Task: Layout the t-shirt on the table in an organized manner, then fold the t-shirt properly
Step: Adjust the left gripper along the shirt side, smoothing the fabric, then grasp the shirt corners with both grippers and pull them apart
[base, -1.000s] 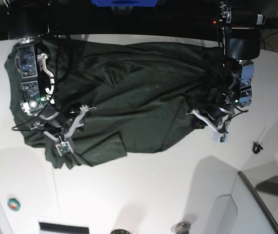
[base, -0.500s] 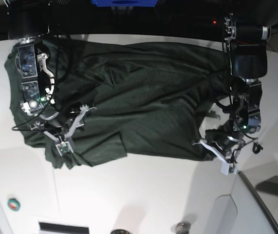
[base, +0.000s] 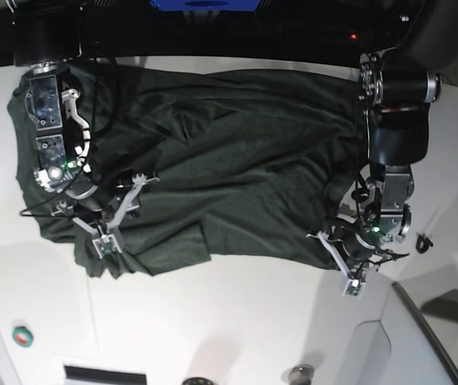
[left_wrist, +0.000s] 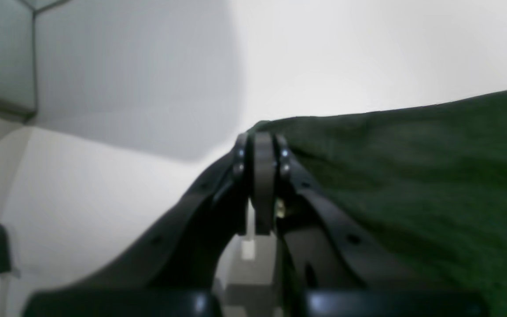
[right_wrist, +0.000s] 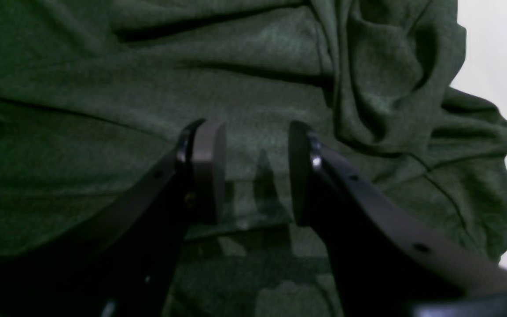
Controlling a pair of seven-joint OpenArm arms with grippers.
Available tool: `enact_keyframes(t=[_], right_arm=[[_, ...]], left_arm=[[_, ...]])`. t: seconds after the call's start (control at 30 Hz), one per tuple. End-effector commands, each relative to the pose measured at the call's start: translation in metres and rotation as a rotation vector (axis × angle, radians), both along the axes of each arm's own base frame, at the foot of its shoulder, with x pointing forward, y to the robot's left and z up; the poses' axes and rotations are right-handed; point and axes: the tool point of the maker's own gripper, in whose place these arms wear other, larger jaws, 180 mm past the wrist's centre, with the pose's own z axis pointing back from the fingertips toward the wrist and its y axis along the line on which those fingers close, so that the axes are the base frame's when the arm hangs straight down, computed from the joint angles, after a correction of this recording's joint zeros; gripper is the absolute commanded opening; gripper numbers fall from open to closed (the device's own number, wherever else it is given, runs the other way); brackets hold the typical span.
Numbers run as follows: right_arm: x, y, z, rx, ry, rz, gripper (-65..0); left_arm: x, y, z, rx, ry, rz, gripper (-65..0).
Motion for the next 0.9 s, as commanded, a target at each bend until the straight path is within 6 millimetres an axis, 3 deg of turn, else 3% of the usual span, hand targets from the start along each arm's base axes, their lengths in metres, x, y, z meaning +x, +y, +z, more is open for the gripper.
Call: enact_keyframes(t=[0.0,0.3,0.4,0.73,0.8,0.87], right_arm=[[0.012,0.001,0.014,0.009,-0.053,0.008,-42.8],[0.012,0.002,0.015,0.009,-0.055,0.01,-42.8],[0.015,0.007,0.018,0.021,-0.062,0.01,-42.8],[0.016,0.007,0.02,0.022,-0.07,0.012,-42.8],[0.016,0.007,0.02,0.022,-0.07,0.012,-42.8],[0.017,0.007,0.021,0.022,-0.071,0.012,-42.8]], left_arm=[[0.025,-0.006,0.027,-0.013,-0.091,-0.01,-65.0],[0.045,-0.002,0.028,0.067,-0.128,-0.027,-65.0],[0.05,0.009,0.033,0.104,-0.149,0.018,-65.0],[0.051,0.023,0.036,0.131,-0.165,0.069,-10.4],[0.052,0.023,0.039,0.129,-0.172,0.072,-4.4],[0.055,0.022,0.047,0.132,-0.197,0.072,-3.1]])
